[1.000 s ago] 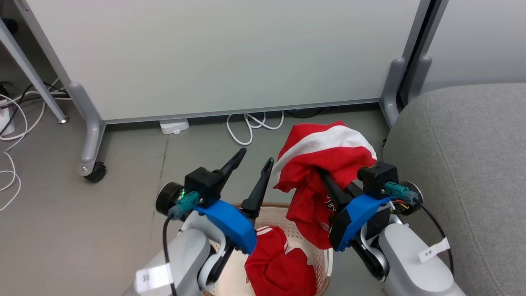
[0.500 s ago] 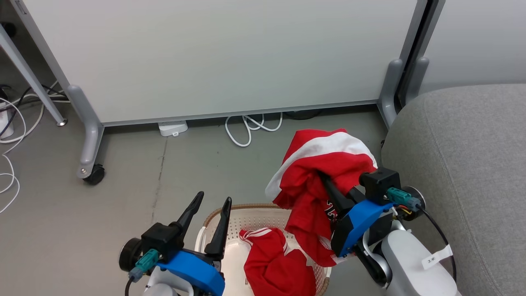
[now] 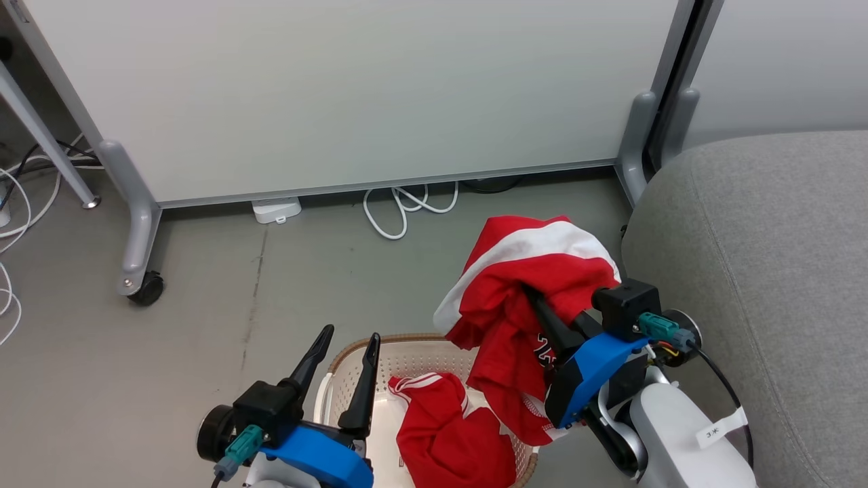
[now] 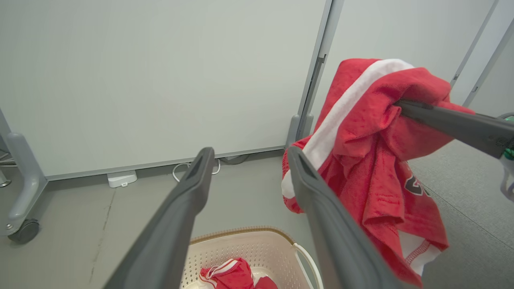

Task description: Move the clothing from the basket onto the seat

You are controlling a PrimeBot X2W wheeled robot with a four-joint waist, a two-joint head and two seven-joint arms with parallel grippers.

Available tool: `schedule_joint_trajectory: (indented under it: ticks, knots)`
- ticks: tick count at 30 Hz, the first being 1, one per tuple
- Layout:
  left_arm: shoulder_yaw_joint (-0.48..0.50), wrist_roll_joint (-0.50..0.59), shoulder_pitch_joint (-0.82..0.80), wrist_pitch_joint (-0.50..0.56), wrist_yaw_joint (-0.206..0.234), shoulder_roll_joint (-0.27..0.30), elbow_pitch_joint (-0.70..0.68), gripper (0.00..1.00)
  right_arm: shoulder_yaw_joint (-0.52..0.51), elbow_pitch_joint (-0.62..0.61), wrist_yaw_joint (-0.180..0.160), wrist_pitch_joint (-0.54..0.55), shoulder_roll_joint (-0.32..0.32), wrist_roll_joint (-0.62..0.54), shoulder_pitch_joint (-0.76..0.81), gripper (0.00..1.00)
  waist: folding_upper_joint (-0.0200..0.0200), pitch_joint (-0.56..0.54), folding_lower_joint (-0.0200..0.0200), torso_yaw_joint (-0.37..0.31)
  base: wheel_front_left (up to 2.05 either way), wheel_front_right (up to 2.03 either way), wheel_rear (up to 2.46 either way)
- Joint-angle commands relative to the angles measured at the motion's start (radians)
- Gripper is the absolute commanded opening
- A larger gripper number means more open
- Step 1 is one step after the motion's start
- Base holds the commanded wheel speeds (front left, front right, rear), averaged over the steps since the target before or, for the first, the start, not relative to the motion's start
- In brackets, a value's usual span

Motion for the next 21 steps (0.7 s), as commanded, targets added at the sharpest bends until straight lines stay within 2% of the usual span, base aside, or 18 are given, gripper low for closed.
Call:
schedule_joint_trajectory:
  ticks: [1,8,21]
  knots:
    - [0.003,0.010,-0.016,-0.005,-0.008,-0.006,0.002,1.00,0.002,-0.007,0.000,0.003,0.000,-0.003,0.004,0.00,0.0000,0.006,0.0000,-0.012,0.00,0.00,0.00]
    - [-0.001,0.025,-0.025,-0.005,-0.007,-0.015,-0.005,1.00,-0.002,-0.017,0.000,0.000,0.000,-0.004,-0.004,0.00,0.0000,0.023,0.0000,-0.073,0.00,0.00,0.00]
    - [-0.017,0.023,-0.053,-0.005,-0.007,-0.001,-0.016,1.00,-0.008,-0.021,0.000,-0.007,0.001,0.004,-0.014,0.00,0.0000,0.048,0.0000,-0.261,0.00,0.00,0.00]
